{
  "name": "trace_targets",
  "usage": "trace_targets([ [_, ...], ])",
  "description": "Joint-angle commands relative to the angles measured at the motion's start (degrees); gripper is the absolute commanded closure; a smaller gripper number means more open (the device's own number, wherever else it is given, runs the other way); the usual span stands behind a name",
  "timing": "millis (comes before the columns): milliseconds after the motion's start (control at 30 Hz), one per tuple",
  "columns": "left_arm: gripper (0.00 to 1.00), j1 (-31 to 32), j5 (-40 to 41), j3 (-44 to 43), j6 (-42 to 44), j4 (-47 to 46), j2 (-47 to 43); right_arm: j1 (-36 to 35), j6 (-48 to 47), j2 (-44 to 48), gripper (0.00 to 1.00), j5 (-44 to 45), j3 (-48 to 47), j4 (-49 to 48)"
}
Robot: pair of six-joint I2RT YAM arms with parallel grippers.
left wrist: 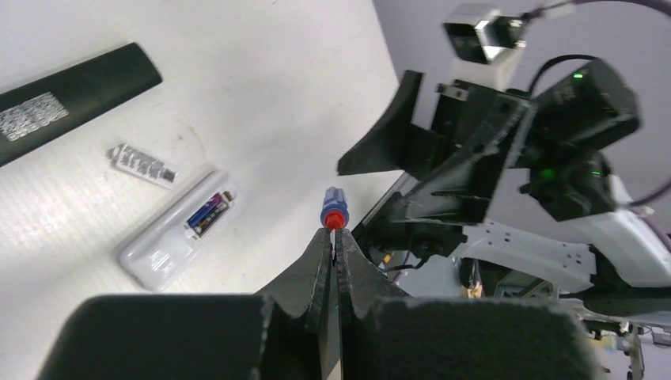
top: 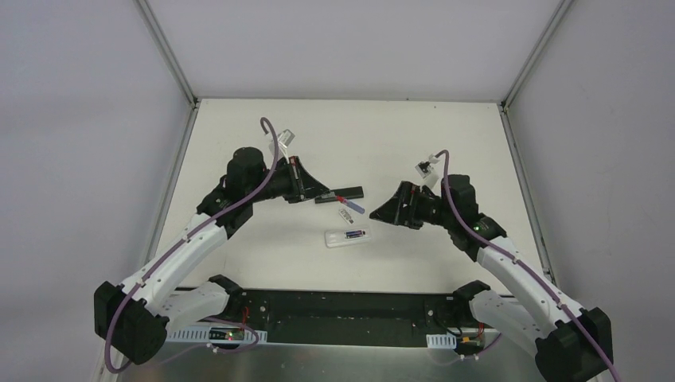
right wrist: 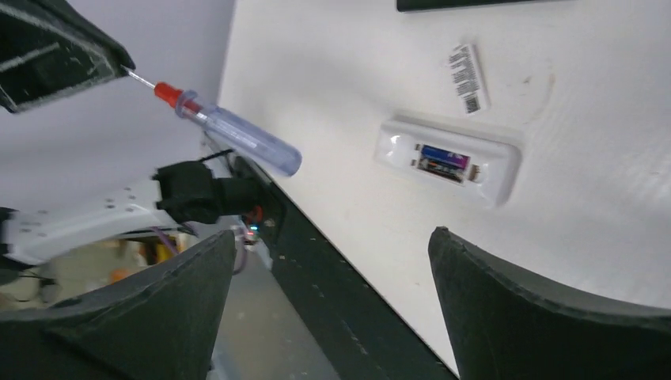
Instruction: Unload the batteries from the remote control
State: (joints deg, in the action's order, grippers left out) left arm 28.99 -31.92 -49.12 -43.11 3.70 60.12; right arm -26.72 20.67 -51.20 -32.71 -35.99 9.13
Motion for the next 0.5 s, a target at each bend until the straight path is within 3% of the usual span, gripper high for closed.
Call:
trace_targets([
  [0,1.0,0.19,0.61,3.97,-8.4,-13.21,-4.6,0.28,25.1,-1.13,0.05,-4.26,3.85,-23.11],
  [167,1.0,0.19,-0.61,6.94,-14.53,-20.02,-5.61,0.23,34.44,-2.77,0.07,-2.65,7.61,-42.17],
  [467,1.0,0.19,-0.2,8.53,-19.35,-26.81,-5.04,0.18,37.12,-4.48,0.18,-4.79,6.56,-51.08],
])
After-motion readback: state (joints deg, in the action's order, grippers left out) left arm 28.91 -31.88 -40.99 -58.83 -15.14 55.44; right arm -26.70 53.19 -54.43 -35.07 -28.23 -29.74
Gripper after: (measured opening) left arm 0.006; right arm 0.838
